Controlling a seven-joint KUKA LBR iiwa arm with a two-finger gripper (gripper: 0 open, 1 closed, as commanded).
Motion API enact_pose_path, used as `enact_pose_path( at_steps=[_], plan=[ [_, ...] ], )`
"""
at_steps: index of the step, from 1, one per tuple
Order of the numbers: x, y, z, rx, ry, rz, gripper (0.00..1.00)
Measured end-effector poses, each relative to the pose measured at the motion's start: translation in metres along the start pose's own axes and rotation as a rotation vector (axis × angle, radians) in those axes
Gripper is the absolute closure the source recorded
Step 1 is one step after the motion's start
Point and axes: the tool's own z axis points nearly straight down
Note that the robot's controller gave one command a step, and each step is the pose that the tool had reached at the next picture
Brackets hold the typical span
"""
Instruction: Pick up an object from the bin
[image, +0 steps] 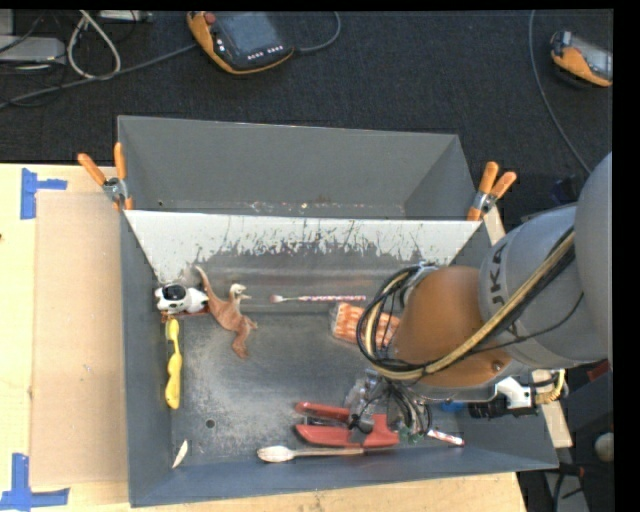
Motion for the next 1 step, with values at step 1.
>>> enact_pose_path(
  at_steps=[1],
  plan=[
    [-0.0020, 0.0108, -0.0001, 0.002, -0.006, -0.267, 1.00]
  ],
)
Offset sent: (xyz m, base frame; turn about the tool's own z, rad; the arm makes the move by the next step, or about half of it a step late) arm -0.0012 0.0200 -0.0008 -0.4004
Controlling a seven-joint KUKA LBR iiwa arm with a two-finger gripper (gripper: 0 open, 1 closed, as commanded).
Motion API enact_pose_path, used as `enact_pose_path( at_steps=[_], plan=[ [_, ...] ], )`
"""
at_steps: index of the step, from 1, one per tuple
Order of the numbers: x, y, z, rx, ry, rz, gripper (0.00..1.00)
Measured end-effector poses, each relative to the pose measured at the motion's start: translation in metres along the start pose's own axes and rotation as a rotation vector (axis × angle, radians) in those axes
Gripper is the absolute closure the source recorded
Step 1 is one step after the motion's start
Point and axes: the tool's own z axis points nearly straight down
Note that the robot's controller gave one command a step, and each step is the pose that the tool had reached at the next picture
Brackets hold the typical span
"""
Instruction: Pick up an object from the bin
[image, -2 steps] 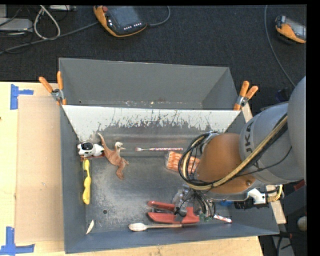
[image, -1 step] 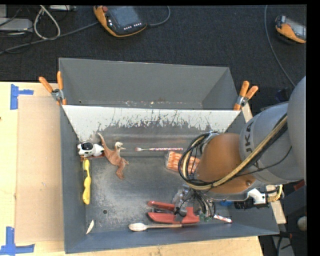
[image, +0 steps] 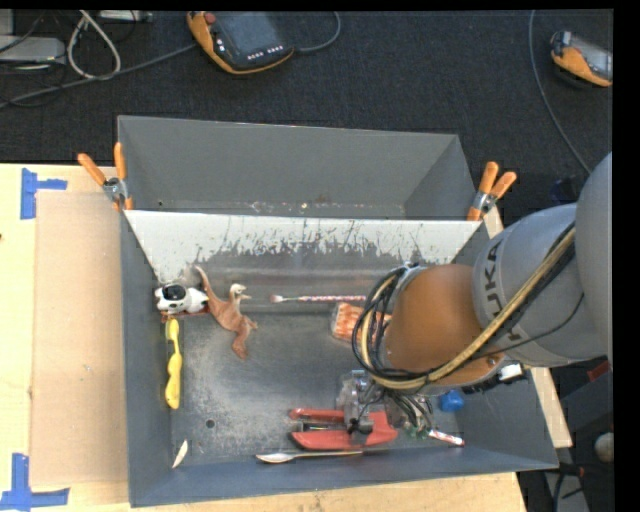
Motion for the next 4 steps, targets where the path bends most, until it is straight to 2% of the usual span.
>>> enact_pose_path(
  at_steps=[1, 2, 3, 4],
  plan=[
    [0.001, 0.008, -0.002, -0.002, -0.013, -0.128, 1.00],
    [0.008, -0.001, -0.164, -0.001, -0.005, -0.530, 0.00],
    [0.006, -0.002, -0.168, 0.000, -0.012, -0.528, 0.00],
    [-0.004, -0.003, -0.132, 0.003, -0.020, -0.623, 0.00]
  ],
)
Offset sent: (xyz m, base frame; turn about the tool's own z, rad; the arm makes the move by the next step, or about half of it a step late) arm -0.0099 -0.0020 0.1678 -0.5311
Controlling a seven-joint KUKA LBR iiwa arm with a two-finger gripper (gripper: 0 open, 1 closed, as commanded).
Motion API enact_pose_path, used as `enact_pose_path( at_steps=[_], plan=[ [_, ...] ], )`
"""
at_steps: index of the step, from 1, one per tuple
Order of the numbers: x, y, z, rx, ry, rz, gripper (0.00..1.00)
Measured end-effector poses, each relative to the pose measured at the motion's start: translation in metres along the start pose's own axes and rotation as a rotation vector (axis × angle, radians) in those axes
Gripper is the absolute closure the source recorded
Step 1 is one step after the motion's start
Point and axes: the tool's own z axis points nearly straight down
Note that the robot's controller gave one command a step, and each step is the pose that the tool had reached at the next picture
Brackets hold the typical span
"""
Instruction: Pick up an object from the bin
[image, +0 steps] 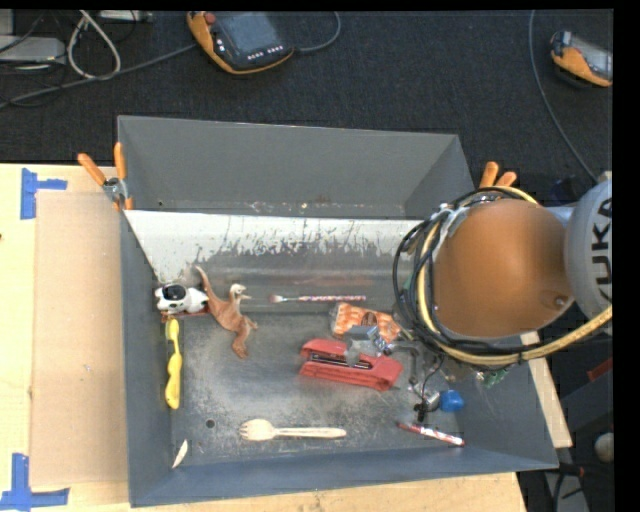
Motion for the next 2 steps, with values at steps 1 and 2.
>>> enact_pose_path(
  at_steps=[1, 2],
  plan=[
    [-0.058, -0.003, 0.006, -0.007, 0.009, 0.041, 0.00],
    [-0.085, -0.016, 0.004, -0.005, 0.013, 0.425, 0.00]
  ],
)
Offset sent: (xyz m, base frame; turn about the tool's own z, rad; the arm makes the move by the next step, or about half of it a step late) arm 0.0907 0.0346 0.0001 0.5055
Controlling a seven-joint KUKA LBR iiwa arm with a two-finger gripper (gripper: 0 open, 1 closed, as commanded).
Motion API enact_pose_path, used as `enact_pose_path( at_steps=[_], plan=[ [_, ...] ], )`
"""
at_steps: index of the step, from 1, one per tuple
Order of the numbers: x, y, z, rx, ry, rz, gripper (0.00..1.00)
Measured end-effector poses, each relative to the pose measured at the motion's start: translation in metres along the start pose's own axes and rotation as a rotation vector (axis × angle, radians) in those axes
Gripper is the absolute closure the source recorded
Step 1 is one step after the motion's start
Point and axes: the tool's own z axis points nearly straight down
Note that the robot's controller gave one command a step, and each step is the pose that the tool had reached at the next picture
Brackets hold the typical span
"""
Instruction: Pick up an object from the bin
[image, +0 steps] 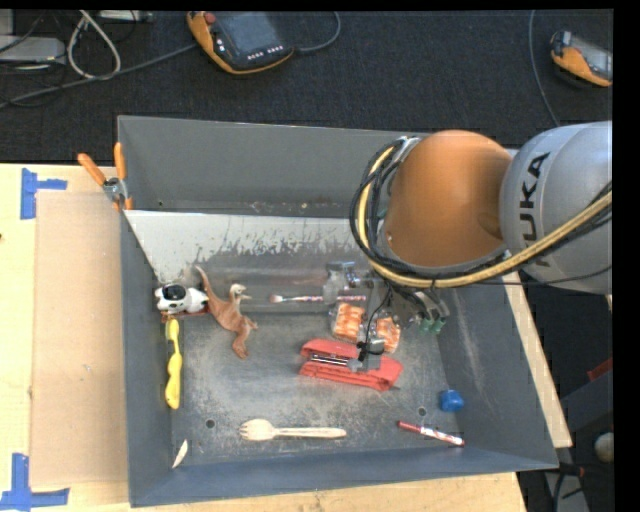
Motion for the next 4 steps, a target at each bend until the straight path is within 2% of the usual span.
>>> enact_pose_path(
  at_steps=[1, 2, 3, 4],
  plan=[
    [0.002, 0.004, 0.017, -0.001, -0.004, -0.059, 0.00],
    [0.036, -0.007, 0.070, -0.002, -0.001, 0.060, 0.00],
    [0.042, -0.044, 0.103, -0.002, -0.006, -0.025, 0.00],
    [0.042, -0.046, 0.119, -0.004, -0.010, 0.145, 0.00]
  ],
)
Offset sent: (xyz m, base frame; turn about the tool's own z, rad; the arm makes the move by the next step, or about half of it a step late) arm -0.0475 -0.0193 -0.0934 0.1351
